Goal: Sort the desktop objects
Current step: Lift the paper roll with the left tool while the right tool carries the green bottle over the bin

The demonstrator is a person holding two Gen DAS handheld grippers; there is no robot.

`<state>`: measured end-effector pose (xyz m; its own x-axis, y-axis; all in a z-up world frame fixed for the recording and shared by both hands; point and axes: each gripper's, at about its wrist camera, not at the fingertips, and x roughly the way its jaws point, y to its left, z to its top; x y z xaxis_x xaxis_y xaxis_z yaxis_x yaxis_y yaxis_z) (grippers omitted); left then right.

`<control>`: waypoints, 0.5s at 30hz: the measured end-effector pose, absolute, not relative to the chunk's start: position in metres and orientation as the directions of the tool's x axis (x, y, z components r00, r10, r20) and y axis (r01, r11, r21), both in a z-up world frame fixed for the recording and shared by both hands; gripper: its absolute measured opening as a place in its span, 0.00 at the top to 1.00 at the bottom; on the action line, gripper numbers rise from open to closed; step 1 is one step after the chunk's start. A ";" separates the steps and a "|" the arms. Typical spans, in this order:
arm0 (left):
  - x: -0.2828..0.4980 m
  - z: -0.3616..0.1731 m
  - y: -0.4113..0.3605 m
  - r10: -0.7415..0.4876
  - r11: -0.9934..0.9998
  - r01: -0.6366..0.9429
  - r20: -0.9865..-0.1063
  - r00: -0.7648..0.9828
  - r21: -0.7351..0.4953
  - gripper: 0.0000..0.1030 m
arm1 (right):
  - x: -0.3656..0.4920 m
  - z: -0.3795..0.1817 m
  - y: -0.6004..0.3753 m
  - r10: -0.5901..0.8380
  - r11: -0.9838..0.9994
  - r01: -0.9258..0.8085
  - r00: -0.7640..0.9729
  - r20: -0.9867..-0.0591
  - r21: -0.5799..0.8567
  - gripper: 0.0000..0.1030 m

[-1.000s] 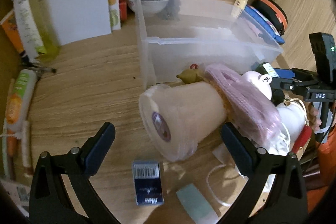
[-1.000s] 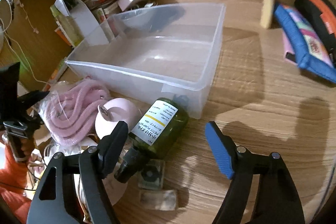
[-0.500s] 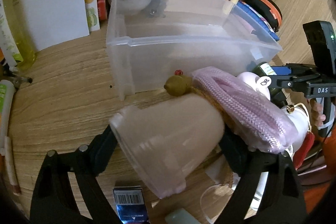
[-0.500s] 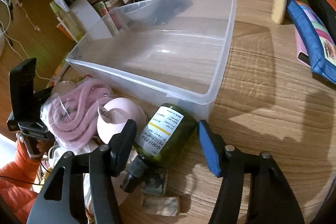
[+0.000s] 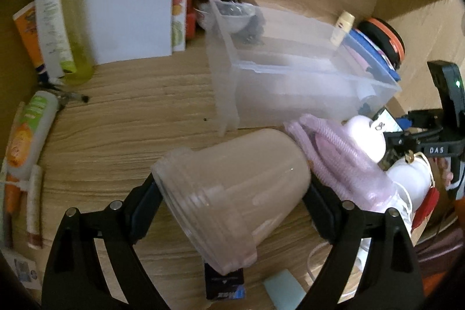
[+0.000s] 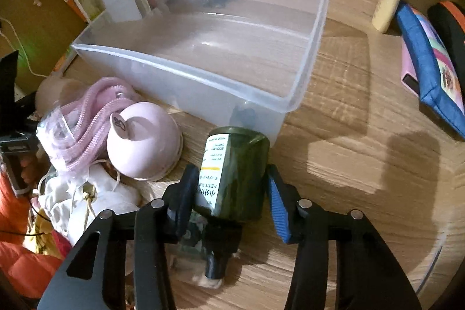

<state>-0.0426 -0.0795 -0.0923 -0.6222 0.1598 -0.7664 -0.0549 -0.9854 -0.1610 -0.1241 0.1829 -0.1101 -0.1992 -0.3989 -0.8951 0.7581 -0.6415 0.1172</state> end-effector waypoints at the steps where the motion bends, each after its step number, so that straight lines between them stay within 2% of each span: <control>1: -0.041 -0.091 -0.082 0.155 -0.986 -0.046 -0.762 -0.629 -0.163 0.13 | -0.123 -0.109 0.182 -0.401 -0.640 0.760 -0.208 -0.892 0.110 0.60; 15: -0.030 -0.044 -0.082 0.149 -0.983 -0.038 -0.656 -0.740 -0.181 0.13 | -0.105 -0.037 0.211 -0.504 -0.660 0.749 -0.391 -0.770 0.051 0.62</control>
<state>-0.0301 -0.0823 -0.0443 -0.7397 0.1492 -0.6562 -0.0377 -0.9828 -0.1810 -0.1051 0.2107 -0.0371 -0.3913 -0.5039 -0.7700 0.7495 -0.6600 0.0510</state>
